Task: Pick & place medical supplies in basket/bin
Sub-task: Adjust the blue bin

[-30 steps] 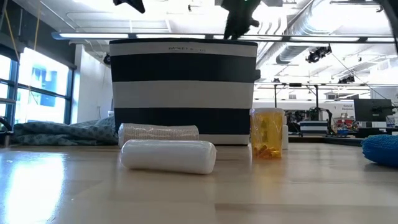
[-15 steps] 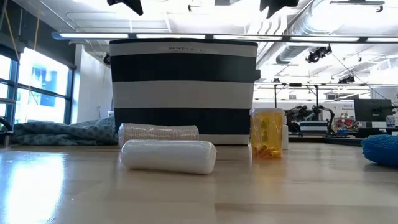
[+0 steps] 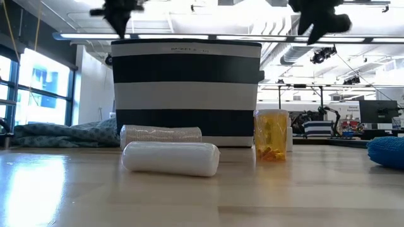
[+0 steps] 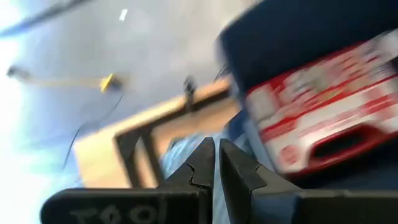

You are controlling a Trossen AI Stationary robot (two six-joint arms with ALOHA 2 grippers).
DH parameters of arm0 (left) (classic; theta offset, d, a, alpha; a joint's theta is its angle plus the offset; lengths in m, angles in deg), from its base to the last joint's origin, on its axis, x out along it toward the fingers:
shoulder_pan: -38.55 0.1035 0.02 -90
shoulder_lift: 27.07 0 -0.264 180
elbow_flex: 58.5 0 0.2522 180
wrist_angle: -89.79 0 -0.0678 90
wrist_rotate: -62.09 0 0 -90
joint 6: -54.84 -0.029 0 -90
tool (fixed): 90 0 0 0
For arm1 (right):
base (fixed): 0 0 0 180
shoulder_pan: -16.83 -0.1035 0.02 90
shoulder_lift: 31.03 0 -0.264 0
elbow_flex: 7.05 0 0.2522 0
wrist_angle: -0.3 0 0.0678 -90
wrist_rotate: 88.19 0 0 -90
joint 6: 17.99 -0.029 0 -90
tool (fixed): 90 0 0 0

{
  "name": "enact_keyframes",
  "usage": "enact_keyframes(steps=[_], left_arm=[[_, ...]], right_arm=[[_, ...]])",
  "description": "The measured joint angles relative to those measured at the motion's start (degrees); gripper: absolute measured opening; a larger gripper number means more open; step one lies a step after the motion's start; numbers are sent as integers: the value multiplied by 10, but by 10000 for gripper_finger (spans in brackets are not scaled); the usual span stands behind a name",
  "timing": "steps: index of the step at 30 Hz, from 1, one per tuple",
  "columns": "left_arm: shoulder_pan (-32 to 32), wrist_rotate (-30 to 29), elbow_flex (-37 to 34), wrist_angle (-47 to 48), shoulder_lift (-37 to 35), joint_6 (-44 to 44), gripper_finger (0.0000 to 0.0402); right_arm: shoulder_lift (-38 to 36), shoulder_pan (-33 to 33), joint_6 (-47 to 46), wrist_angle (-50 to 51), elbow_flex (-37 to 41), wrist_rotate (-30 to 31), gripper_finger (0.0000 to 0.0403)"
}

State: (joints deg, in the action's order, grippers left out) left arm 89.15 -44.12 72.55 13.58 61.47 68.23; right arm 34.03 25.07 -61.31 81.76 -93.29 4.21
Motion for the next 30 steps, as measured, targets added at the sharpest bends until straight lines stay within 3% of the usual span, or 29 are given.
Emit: enact_keyframes(steps=[2,5,7,13,16,22,30], left_arm=[[28,17,-60,0,-16,3,60],[68,88,-126,0,-45,6,60],[83,97,-151,-5,-65,-18,60],[59,59,-176,-21,-57,-13,60],[59,99,-197,-17,-46,-11,60],[58,123,-239,-56,-34,-14,60],[54,161,-245,-127,-26,-11,60]], right_arm=[[-27,-20,-39,-28,41,-9,199],[-58,-48,-87,-45,87,-13,199],[-73,-65,-112,-49,108,-8,199],[-85,-84,-143,-84,144,14,200],[-82,-79,-143,-112,149,16,200],[-78,-70,-150,-138,150,11,200],[-77,-67,-158,-136,150,16,200]])
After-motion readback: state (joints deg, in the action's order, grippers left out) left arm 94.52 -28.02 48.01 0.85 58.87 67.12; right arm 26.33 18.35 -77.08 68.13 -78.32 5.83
